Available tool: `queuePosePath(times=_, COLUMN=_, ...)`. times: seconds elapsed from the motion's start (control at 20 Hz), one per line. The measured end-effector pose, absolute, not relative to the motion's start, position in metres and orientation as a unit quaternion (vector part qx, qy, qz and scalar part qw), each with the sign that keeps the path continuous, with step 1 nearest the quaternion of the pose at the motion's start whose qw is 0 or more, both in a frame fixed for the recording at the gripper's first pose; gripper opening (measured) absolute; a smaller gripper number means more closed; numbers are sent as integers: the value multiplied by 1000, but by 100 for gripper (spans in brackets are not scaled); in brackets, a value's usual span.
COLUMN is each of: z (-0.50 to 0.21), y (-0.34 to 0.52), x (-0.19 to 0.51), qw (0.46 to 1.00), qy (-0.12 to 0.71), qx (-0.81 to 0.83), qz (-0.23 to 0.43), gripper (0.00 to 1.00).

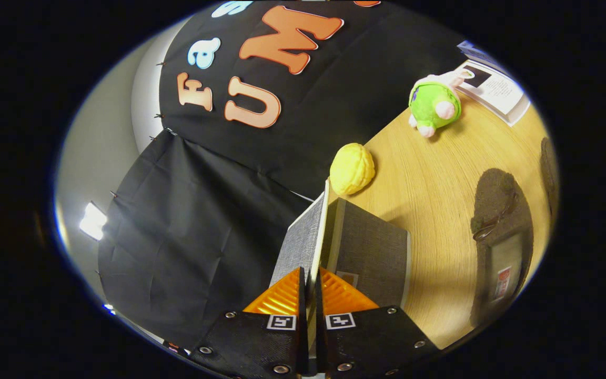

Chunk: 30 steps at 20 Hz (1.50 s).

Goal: Open the storage box then place both shoes into the box .Put the left shoe in first, then the right shoe, with the right side of both shoes facing outward in a uniform manner.

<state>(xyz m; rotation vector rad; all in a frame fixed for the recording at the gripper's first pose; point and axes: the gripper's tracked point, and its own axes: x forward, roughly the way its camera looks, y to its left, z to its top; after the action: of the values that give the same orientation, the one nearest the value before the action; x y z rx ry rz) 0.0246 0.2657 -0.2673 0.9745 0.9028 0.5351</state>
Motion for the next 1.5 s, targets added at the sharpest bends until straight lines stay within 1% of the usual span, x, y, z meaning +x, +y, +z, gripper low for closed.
queuePosePath(times=0.3, z=-217, y=282, x=38, qw=762, qy=392, qx=446, qz=257, gripper=7)
queuePosePath(times=0.65, z=-161, y=335, x=46, qw=764, qy=368, qx=445, qz=286, gripper=9)
queuePosePath(times=0.9, z=-142, y=398, x=40, qw=739, qy=378, qx=459, qz=318, gripper=9)
queuePosePath(times=1.0, z=-139, y=416, x=39, qw=732, qy=381, qx=467, qz=318, gripper=10)
queuePosePath(times=1.1, z=-138, y=439, x=38, qw=733, qy=386, qx=454, qz=328, gripper=16)
queuePosePath(times=1.15, z=-139, y=450, x=36, qw=733, qy=391, qx=447, qz=333, gripper=26)
queuePosePath(times=1.2, z=-142, y=458, x=31, qw=731, qy=397, qx=441, qz=337, gripper=30)
queuePosePath(times=1.25, z=-144, y=466, x=27, qw=728, qy=403, qx=438, qz=341, gripper=39)
queuePosePath(times=1.3, z=-147, y=474, x=24, qw=727, qy=408, qx=433, qz=343, gripper=42)
queuePosePath(times=1.35, z=-148, y=480, x=24, qw=725, qy=412, qx=430, qz=346, gripper=51)
queuePosePath(times=1.4, z=-151, y=484, x=18, qw=724, qy=412, qx=430, qz=348, gripper=56)
queuePosePath(times=1.45, z=-149, y=489, x=16, qw=723, qy=409, qx=431, qz=353, gripper=66)
queuePosePath(times=1.5, z=-139, y=502, x=17, qw=723, qy=405, qx=429, qz=359, gripper=69)
